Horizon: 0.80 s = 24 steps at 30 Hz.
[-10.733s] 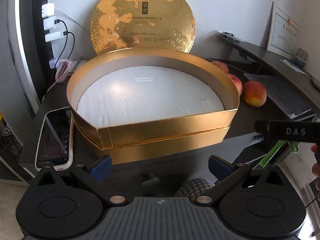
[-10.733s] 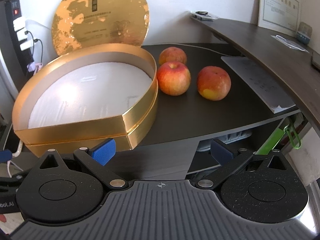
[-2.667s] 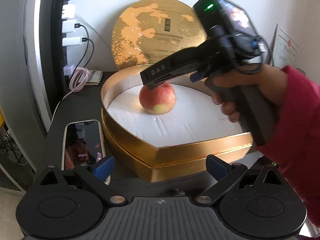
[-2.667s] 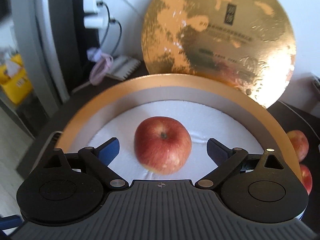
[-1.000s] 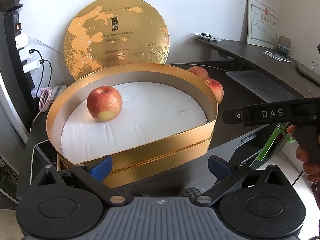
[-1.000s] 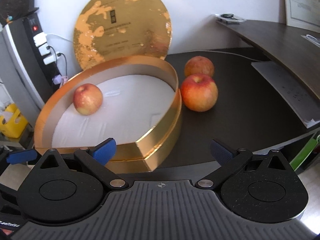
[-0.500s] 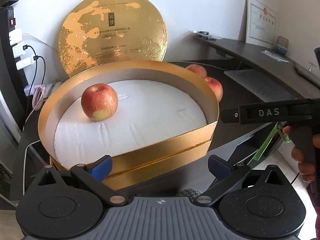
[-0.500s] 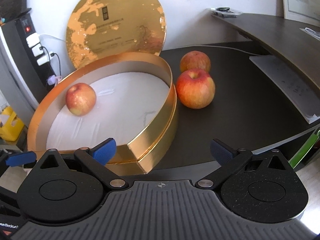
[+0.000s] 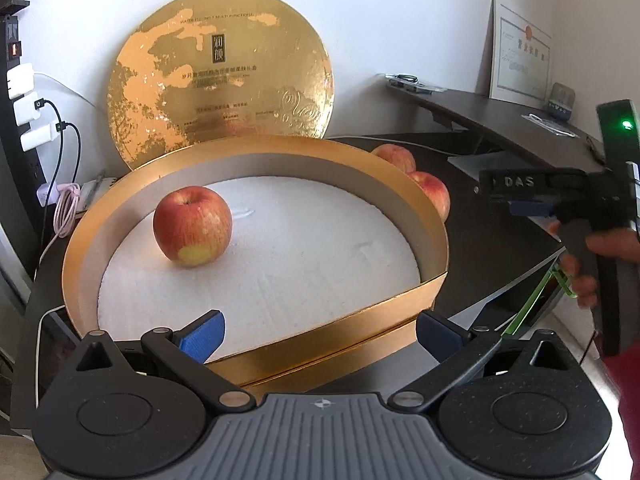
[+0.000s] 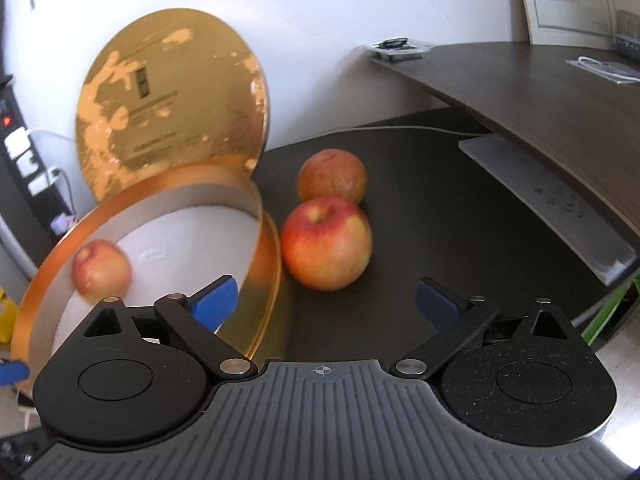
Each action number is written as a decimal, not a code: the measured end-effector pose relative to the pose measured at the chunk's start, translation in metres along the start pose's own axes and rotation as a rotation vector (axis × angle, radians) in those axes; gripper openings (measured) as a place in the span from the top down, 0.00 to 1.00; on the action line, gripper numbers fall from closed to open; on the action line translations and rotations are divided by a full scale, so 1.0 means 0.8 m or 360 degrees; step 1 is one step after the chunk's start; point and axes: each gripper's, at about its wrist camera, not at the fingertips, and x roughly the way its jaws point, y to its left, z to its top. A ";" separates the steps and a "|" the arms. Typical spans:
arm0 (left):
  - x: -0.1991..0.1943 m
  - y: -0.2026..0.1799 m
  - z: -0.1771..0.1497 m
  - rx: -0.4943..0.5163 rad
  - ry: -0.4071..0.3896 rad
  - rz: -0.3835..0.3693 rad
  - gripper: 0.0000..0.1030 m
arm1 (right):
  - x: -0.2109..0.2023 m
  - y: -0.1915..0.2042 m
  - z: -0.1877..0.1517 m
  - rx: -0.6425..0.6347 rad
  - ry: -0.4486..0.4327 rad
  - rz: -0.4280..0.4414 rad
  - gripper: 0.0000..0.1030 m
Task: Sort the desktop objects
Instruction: 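Lower the right tool onto the nearer remaining apple and close it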
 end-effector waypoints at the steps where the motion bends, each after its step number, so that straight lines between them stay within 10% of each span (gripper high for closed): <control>1: 0.002 0.000 0.001 -0.0002 0.0005 0.0001 0.01 | 0.008 -0.004 0.004 0.0005 0.0005 -0.0002 0.07; 24: 0.026 -0.002 0.005 0.0004 0.0080 0.0029 0.01 | 0.143 -0.053 0.035 0.0468 0.0201 0.0223 0.05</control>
